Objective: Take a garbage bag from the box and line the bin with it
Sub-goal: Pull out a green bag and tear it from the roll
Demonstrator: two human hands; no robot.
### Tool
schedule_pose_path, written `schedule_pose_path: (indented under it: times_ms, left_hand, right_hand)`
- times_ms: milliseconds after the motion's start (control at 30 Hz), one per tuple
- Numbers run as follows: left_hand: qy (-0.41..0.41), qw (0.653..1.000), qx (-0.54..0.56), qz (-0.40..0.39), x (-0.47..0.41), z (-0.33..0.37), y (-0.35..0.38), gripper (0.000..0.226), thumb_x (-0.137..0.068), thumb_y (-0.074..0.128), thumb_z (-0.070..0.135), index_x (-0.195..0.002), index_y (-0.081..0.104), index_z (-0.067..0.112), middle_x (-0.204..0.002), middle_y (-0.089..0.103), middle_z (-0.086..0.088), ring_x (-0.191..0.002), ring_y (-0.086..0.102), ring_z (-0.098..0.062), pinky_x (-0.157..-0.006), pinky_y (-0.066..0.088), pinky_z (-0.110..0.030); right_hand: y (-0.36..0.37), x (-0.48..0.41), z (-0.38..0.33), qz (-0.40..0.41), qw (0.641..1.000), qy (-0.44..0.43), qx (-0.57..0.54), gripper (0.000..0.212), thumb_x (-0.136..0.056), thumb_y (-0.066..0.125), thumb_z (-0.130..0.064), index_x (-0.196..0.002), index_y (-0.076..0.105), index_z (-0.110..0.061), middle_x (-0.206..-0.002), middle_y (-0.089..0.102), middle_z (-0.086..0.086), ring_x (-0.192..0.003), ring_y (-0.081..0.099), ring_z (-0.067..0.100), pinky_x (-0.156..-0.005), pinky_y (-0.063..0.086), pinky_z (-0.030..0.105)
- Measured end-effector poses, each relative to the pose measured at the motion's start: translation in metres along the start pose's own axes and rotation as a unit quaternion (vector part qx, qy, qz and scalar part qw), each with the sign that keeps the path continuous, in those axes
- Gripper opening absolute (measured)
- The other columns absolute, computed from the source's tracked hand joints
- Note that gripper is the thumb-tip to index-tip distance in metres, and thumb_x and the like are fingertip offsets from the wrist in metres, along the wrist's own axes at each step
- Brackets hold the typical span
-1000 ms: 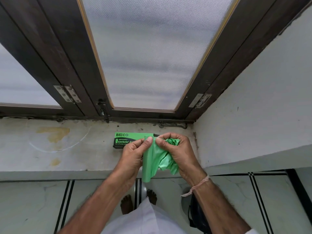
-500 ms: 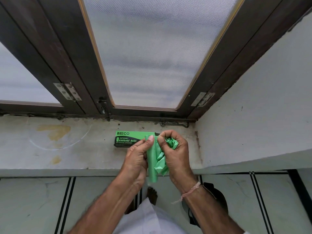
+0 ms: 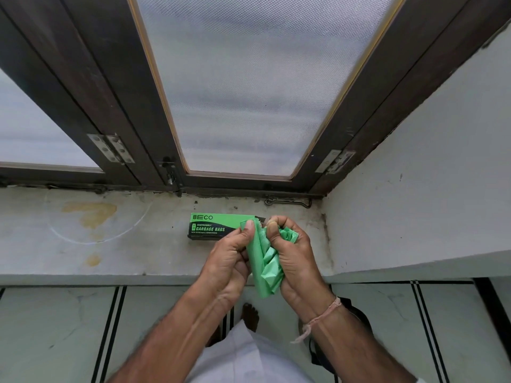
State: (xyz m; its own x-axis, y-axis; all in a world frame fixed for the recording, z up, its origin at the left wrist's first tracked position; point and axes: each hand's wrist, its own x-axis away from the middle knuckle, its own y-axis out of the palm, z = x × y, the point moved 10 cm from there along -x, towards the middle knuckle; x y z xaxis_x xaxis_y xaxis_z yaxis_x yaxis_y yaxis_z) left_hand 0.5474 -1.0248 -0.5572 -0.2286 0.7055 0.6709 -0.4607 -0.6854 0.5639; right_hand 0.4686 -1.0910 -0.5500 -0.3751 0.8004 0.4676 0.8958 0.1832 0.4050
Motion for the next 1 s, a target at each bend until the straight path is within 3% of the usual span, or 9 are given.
schedule_pose_path:
  times_ms: [100, 167, 267, 367, 467, 600, 700, 867, 1000]
  left_hand:
    - [0.011, 1.0, -0.005, 0.006, -0.003, 0.005, -0.002, 0.023, -0.079, 0.071, 0.025, -0.091, 0.072, 0.006, -0.078, 0.075, -0.008, -0.066, 0.073, -0.014, -0.065, 0.064, -0.027]
    - [0.035, 0.999, -0.022, 0.006, -0.005, 0.013, -0.005, 0.024, -0.08, 0.073, 0.025, -0.094, 0.073, 0.006, -0.083, 0.076, -0.01, -0.069, 0.074, -0.015, -0.067, 0.064, -0.028]
    - [0.07, 0.995, -0.068, 0.005, -0.005, 0.026, -0.007, 0.023, -0.079, 0.075, 0.024, -0.095, 0.078, 0.007, -0.09, 0.08, -0.013, -0.073, 0.078, -0.017, -0.065, 0.064, -0.028]
    - [0.082, 0.992, -0.096, 0.008, -0.003, 0.032, -0.006, 0.021, -0.079, 0.075, 0.023, -0.093, 0.08, 0.008, -0.092, 0.081, -0.013, -0.074, 0.079, -0.017, -0.063, 0.063, -0.027]
    - [0.086, 0.989, -0.116, 0.013, -0.003, 0.034, -0.009, 0.023, -0.083, 0.073, 0.022, -0.097, 0.078, 0.006, -0.091, 0.081, -0.012, -0.075, 0.078, -0.018, -0.063, 0.063, -0.027]
    - [0.062, 0.992, -0.105, 0.01, -0.006, 0.03, -0.011, 0.027, -0.087, 0.071, 0.023, -0.102, 0.076, 0.001, -0.094, 0.08, -0.016, -0.077, 0.078, -0.02, -0.069, 0.065, -0.031]
    - [0.036, 0.998, -0.06, 0.006, -0.009, 0.021, -0.012, 0.042, -0.079, 0.072, 0.028, -0.108, 0.073, -0.003, -0.097, 0.078, -0.019, -0.078, 0.077, -0.021, -0.076, 0.065, -0.033]
    - [0.032, 0.999, -0.009, 0.008, -0.012, 0.016, -0.014, 0.032, -0.079, 0.07, 0.029, -0.097, 0.074, 0.002, -0.093, 0.078, -0.016, -0.078, 0.077, -0.019, -0.072, 0.065, -0.03]
    - [0.085, 0.995, -0.052, 0.006, -0.013, 0.03, -0.014, 0.03, -0.08, 0.072, 0.027, -0.098, 0.074, 0.003, -0.096, 0.078, -0.018, -0.078, 0.077, -0.02, -0.075, 0.065, -0.031]
  right_hand:
    - [0.0, -0.004, 0.0, -0.001, 1.0, -0.005, 0.009, 0.011, -0.082, 0.072, -0.023, -0.075, 0.066, -0.017, -0.075, 0.066, 0.005, -0.066, 0.065, 0.019, -0.065, 0.061, 0.032]
    - [-0.003, -0.005, -0.005, -0.004, 0.999, -0.022, 0.044, 0.011, -0.083, 0.073, -0.027, -0.079, 0.069, -0.017, -0.079, 0.069, 0.01, -0.071, 0.067, 0.023, -0.071, 0.06, 0.037]
    - [-0.003, -0.005, -0.009, -0.043, 0.996, -0.007, 0.084, 0.03, -0.078, 0.079, -0.033, -0.094, 0.072, -0.008, -0.089, 0.073, 0.018, -0.082, 0.069, 0.03, -0.08, 0.06, 0.043]
    - [-0.006, -0.007, -0.013, -0.052, 0.992, 0.008, 0.117, 0.034, -0.077, 0.084, -0.02, -0.098, 0.071, 0.003, -0.097, 0.074, 0.03, -0.085, 0.071, 0.034, -0.081, 0.062, 0.045]
    - [-0.009, -0.011, -0.019, -0.037, 0.988, 0.0, 0.153, 0.015, -0.078, 0.084, -0.008, -0.088, 0.072, -0.005, -0.091, 0.075, 0.023, -0.081, 0.073, 0.031, -0.075, 0.063, 0.039]
    - [-0.011, -0.013, -0.019, -0.027, 0.987, -0.002, 0.161, 0.009, -0.083, 0.08, -0.002, -0.084, 0.072, -0.006, -0.08, 0.075, 0.013, -0.073, 0.073, 0.024, -0.066, 0.061, 0.033]
    - [-0.01, -0.011, -0.012, -0.013, 0.993, -0.001, 0.118, 0.009, -0.079, 0.081, -0.011, -0.081, 0.072, -0.01, -0.079, 0.073, 0.012, -0.075, 0.07, 0.027, -0.074, 0.061, 0.039]
    - [-0.007, -0.008, -0.006, -0.008, 0.997, -0.01, 0.077, 0.008, -0.08, 0.078, -0.019, -0.081, 0.076, -0.011, -0.086, 0.076, 0.017, -0.083, 0.07, 0.034, -0.087, 0.058, 0.054]
    - [-0.009, -0.008, -0.011, -0.004, 0.995, -0.019, 0.102, 0.016, -0.085, 0.076, -0.022, -0.09, 0.075, -0.006, -0.088, 0.076, 0.017, -0.083, 0.071, 0.034, -0.083, 0.06, 0.05]
